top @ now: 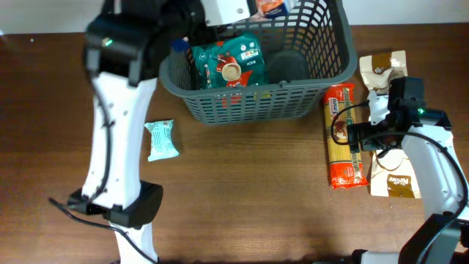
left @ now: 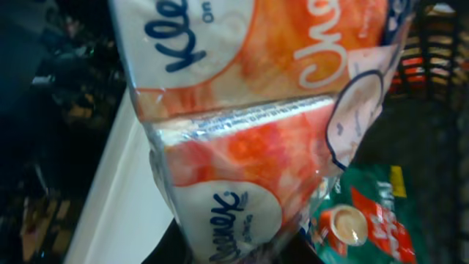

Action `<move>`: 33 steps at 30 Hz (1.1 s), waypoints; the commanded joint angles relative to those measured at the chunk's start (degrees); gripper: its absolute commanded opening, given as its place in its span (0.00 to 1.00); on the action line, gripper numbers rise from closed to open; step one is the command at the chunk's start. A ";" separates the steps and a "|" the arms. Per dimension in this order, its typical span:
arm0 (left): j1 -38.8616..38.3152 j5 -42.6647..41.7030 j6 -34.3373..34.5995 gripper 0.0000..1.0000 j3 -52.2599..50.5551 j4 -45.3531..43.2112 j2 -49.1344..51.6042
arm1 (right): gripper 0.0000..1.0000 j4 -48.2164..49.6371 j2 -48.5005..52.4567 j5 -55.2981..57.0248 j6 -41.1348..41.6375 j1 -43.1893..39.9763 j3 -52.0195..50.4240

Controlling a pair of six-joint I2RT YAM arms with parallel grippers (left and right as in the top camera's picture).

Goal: Pack container
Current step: 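Carry the tissue packs over the basket and release them inside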

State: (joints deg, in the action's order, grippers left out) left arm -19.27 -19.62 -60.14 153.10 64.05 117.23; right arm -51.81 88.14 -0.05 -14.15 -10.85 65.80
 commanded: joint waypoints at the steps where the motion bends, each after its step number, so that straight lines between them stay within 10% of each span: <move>1: 0.13 -4.55 -3.58 0.02 -7.15 -5.77 0.17 | 0.99 0.15 0.33 -0.59 -0.44 -0.44 1.11; 15: 0.15 -7.80 -5.70 0.04 -28.92 -24.92 0.63 | 0.99 0.15 0.33 -0.59 -0.44 -0.44 1.11; 21: 0.13 -7.78 -5.03 0.41 -29.27 -25.49 1.14 | 0.99 0.15 0.33 -0.59 -0.44 -0.44 1.14; 33: 0.42 -3.08 18.56 0.73 -22.05 -38.18 -1.77 | 0.99 0.15 0.33 -0.57 -0.44 -0.44 1.11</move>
State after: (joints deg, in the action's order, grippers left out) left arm -19.16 -23.73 -48.16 127.87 25.69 117.62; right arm -51.81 88.14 -0.05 -14.17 -10.85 65.80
